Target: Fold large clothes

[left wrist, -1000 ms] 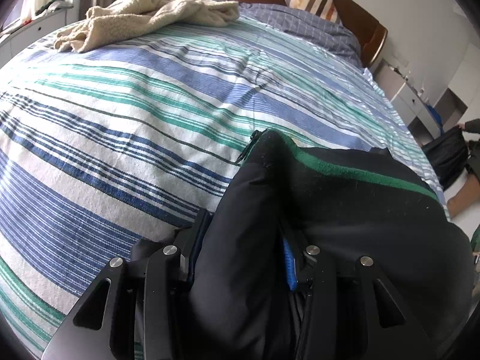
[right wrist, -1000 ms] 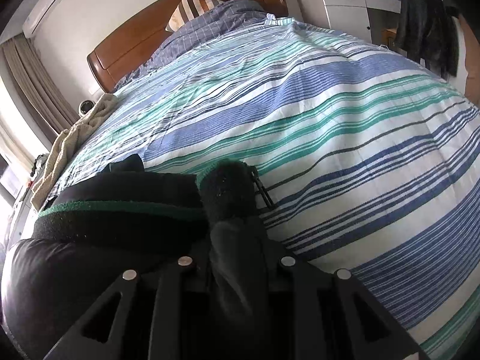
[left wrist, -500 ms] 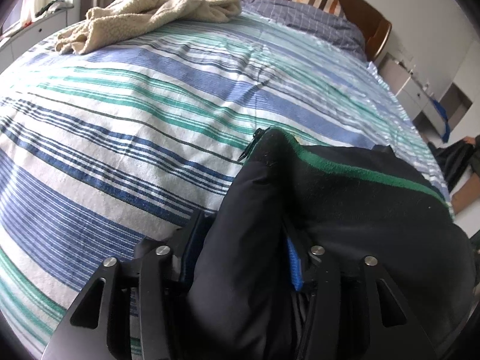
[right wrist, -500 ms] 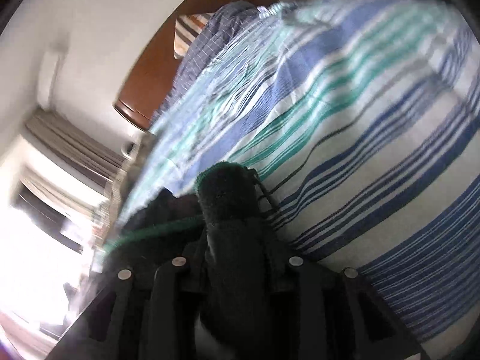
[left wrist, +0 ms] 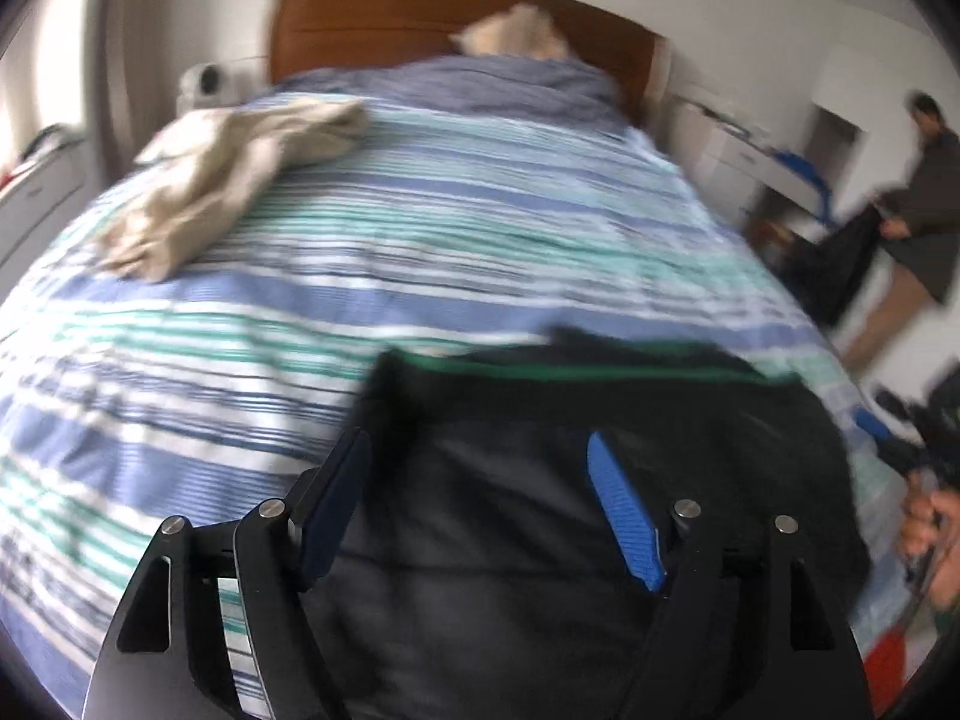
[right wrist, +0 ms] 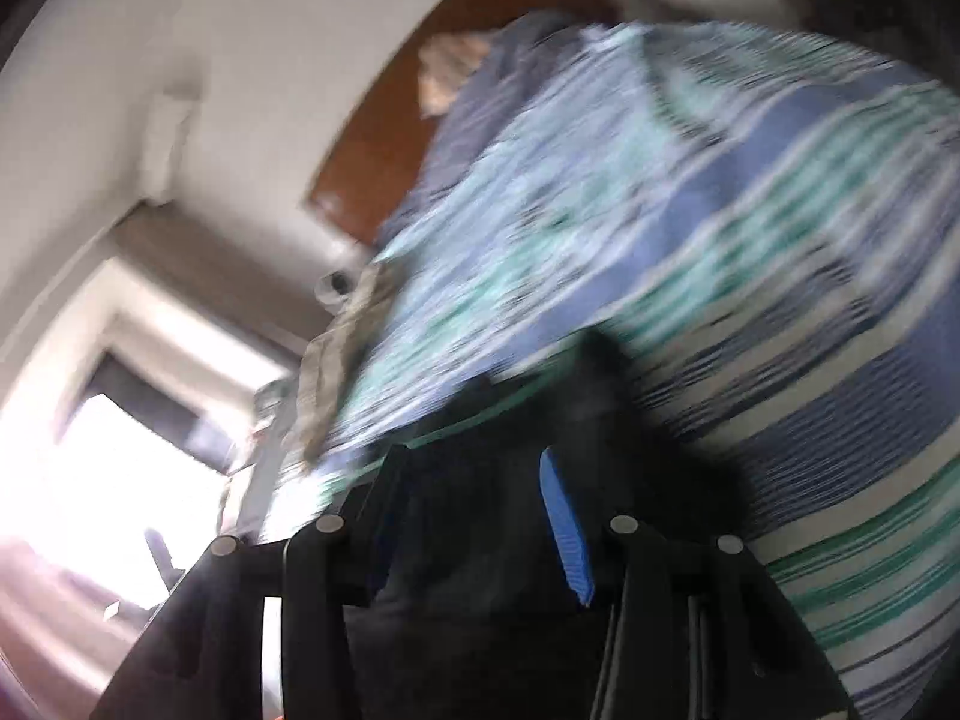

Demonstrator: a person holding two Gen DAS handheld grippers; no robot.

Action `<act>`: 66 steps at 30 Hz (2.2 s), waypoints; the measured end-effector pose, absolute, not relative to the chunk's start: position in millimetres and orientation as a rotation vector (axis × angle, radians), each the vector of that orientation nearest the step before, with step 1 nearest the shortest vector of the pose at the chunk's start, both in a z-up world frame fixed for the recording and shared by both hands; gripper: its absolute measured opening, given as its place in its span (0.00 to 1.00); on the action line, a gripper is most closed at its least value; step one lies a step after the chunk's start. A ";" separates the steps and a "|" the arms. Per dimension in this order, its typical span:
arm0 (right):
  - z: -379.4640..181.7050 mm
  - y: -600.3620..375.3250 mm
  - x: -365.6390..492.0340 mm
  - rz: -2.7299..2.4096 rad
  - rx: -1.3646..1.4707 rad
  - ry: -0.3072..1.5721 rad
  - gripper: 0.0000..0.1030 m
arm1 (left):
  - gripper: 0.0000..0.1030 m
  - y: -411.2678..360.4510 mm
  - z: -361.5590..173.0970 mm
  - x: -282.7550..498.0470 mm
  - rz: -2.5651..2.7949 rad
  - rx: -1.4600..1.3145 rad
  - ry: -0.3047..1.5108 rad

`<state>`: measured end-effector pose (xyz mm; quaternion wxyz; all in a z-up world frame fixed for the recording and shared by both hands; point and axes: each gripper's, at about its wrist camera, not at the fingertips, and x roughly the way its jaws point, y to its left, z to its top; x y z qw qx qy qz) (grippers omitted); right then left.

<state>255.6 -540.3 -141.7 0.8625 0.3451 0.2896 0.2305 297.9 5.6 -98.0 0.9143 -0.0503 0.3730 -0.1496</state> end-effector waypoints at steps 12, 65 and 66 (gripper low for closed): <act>-192.1 -510.2 312.9 0.356 0.563 0.706 0.41 | 0.85 -109.2 -166.9 352.1 -0.337 0.001 0.926; -205.3 -451.7 33.1 0.300 0.362 0.680 0.35 | 0.92 -117.1 -203.7 252.7 -0.426 0.184 0.853; -206.5 -451.7 31.9 0.296 0.370 0.678 0.35 | 0.92 -117.4 -204.3 253.9 -0.424 0.187 0.855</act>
